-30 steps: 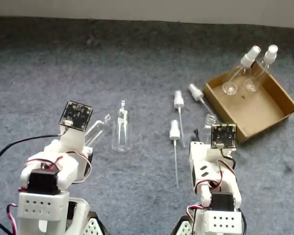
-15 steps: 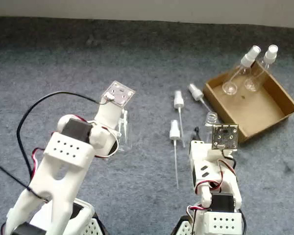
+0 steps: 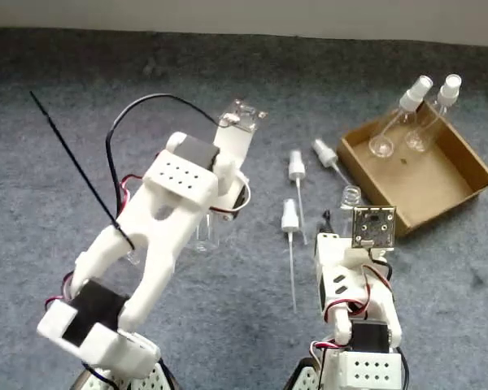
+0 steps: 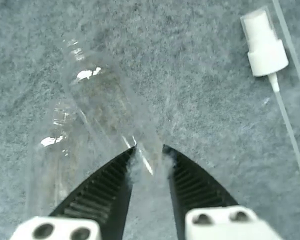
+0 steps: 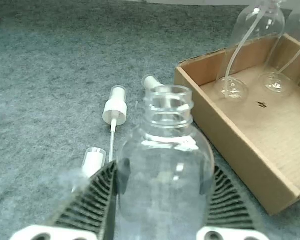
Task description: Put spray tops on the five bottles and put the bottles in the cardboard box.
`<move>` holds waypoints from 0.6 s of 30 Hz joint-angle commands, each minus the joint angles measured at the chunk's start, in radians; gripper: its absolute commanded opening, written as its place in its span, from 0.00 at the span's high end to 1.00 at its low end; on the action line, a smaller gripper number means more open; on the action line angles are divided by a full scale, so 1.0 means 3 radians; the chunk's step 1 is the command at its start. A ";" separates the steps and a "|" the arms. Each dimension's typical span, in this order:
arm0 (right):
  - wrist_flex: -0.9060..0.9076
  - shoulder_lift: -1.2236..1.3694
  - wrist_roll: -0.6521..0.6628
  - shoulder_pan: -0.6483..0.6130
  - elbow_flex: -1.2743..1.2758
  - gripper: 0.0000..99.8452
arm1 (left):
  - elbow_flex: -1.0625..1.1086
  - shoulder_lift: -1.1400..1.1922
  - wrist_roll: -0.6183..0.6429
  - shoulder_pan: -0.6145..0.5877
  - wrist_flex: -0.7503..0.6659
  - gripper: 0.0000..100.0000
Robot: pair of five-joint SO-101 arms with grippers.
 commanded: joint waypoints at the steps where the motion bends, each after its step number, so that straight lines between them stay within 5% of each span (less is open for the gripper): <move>1: -0.0079 -0.0069 -0.0031 0.0217 0.0090 0.86 | -0.0621 0.0504 0.0409 0.0105 0.0010 0.78; 7: -0.0084 -0.0069 -0.0031 0.0427 0.0064 0.86 | -0.1087 0.1169 0.0665 0.0263 0.0015 0.67; 18: -0.0084 -0.0069 -0.0020 0.0453 0.0059 0.86 | -0.1880 0.1823 0.1135 0.0463 -0.0005 0.66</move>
